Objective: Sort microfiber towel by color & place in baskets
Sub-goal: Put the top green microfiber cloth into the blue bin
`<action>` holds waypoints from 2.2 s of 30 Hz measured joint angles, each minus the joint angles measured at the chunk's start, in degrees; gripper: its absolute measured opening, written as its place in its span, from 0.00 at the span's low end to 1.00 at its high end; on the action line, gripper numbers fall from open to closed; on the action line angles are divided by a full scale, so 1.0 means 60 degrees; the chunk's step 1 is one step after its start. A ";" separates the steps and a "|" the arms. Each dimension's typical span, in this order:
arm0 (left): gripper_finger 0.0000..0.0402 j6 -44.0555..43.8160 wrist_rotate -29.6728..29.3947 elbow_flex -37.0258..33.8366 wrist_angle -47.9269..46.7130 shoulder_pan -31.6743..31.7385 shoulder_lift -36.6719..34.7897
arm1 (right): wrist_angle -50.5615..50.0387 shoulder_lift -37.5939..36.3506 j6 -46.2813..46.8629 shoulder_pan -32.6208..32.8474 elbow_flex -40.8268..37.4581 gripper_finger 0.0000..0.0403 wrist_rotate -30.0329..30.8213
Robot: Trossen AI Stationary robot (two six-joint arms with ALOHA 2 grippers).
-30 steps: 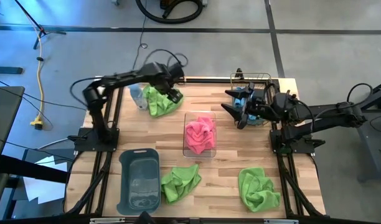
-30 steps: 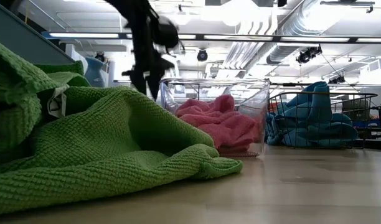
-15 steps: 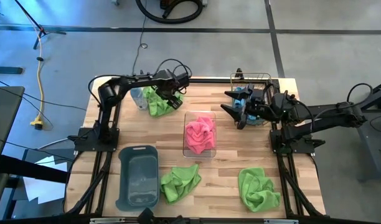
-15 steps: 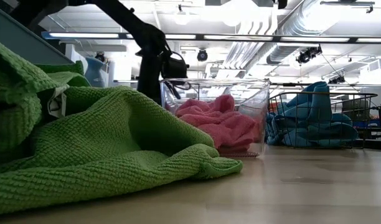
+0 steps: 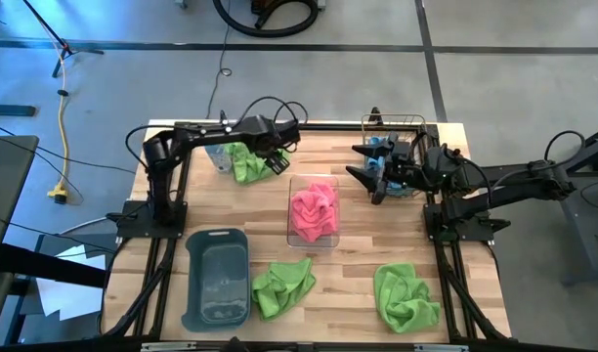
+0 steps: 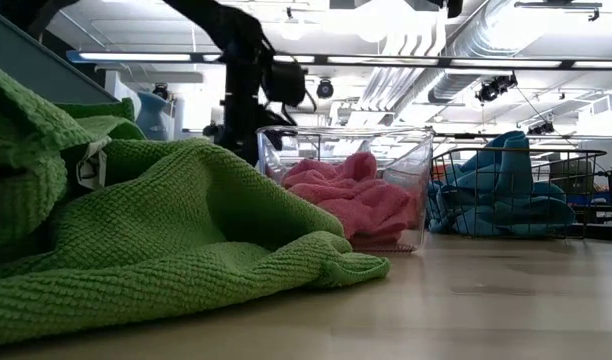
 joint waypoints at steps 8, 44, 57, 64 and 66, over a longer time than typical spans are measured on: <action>0.50 -0.2162 0.0247 -0.2142 0.2223 -0.0282 -0.0911 | -0.0120 0.0000 0.0199 0.0000 0.0000 0.73 0.0010; 0.50 -0.3578 0.1063 -0.3780 0.3894 0.0226 -0.0163 | -0.0186 0.0007 0.0454 0.0000 0.0000 0.73 0.0087; 0.03 -0.2415 0.1424 -0.3791 0.4052 -0.0089 -0.0126 | -0.0204 0.0007 0.0450 0.0000 0.0000 0.73 0.0088; 0.00 -0.1936 0.1713 -0.3908 0.3720 0.0018 -0.0876 | -0.0208 0.0007 0.0450 0.0000 0.0000 0.73 0.0087; 0.00 -0.1884 0.1570 -0.3868 0.3854 0.0031 -0.1404 | -0.0208 0.0007 0.0450 0.0000 0.0000 0.73 0.0087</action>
